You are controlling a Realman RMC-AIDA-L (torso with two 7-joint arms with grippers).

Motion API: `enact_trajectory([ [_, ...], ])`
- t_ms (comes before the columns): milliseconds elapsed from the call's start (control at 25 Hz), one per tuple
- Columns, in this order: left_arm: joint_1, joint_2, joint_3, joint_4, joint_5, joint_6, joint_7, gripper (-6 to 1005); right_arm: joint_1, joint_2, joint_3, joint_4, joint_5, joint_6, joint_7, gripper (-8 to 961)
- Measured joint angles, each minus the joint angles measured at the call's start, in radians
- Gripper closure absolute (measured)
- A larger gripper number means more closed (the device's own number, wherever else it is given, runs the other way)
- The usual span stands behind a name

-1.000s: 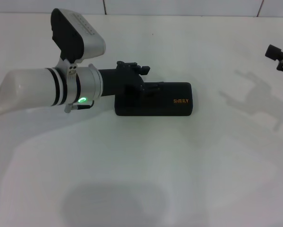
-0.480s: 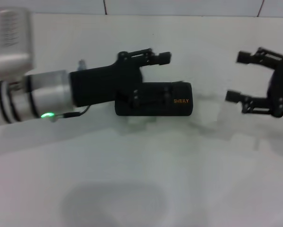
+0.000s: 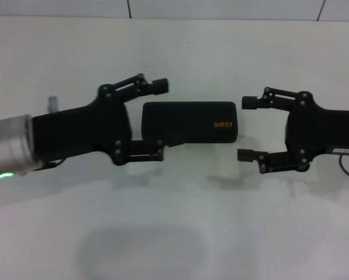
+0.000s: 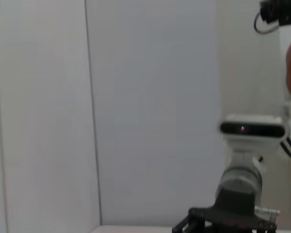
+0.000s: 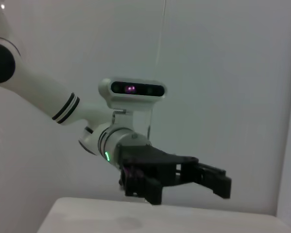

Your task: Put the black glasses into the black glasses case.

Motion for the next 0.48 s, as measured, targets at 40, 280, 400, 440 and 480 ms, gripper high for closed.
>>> enact_trajectory([
  [40,0.013,0.001,-0.015,-0.001,0.001,0.017,0.008,106,0.009,0.0,-0.003,0.014,0.0,0.002,-0.003,110],
  [280,0.07,0.01,-0.042,0.0,0.009,0.105,0.06,111,0.025,0.004,-0.006,0.045,0.005,0.004,-0.024,110],
  [400,0.084,0.02,-0.043,0.001,0.011,0.128,0.07,112,0.025,0.006,-0.007,0.048,0.009,0.005,-0.024,110],
  [440,0.086,0.022,-0.043,0.001,0.012,0.132,0.071,112,0.026,0.006,-0.007,0.051,0.011,0.006,-0.024,110],
  [480,0.088,0.024,-0.043,0.001,0.012,0.133,0.071,112,0.027,0.007,-0.007,0.054,0.011,0.006,-0.024,110],
])
